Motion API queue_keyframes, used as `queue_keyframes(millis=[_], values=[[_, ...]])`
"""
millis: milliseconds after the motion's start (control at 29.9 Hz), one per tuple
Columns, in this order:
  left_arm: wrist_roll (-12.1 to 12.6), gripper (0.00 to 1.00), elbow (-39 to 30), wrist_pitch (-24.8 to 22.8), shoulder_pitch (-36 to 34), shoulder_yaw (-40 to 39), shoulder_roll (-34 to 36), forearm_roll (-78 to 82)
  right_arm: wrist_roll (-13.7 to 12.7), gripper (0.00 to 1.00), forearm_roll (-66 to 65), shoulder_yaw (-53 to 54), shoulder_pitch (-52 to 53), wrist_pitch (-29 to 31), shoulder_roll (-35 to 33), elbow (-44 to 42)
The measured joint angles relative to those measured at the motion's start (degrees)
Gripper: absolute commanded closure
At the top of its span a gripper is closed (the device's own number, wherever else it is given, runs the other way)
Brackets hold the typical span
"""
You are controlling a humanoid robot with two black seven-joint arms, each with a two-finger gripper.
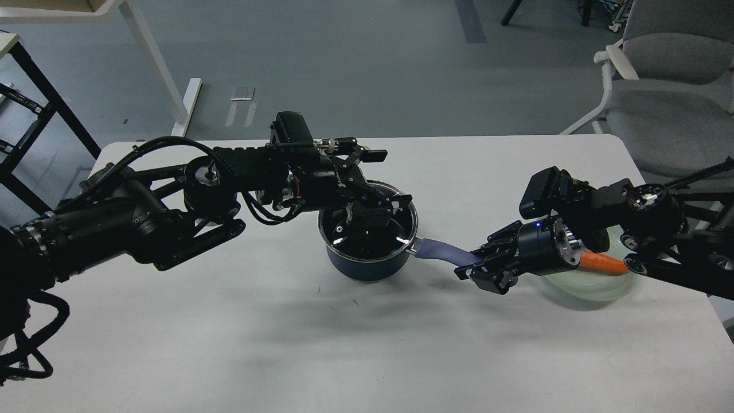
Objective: Open pot lid
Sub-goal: 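Reach the left gripper over the pot and grasp the purple lid knob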
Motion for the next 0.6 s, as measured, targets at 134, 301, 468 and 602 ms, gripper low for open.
queue_keyframes(millis=[134,301,468,602], values=[[0.0,0.01,1.5,0.2,0.4,1.0,-0.8,0.1,0.0,0.66,0.0,0.0,0.0,0.0,-0.1,0.0],[0.0,0.01,1.7,0.2,1.4,2.0,-0.8,0.1,0.0,0.66,0.0,0.0,0.0,0.0,-0.1,0.0],[0.0,0.01,1.9,0.2,2.5,2.1,-0.6,0.1,0.0,0.66,0.0,0.0,0.0,0.0,-0.1,0.0],[0.0,0.01,2.9,0.2,3.5,2.1,-0.5,0.1,0.0,0.66,0.0,0.1,0.0,0.0,-0.1,0.0]])
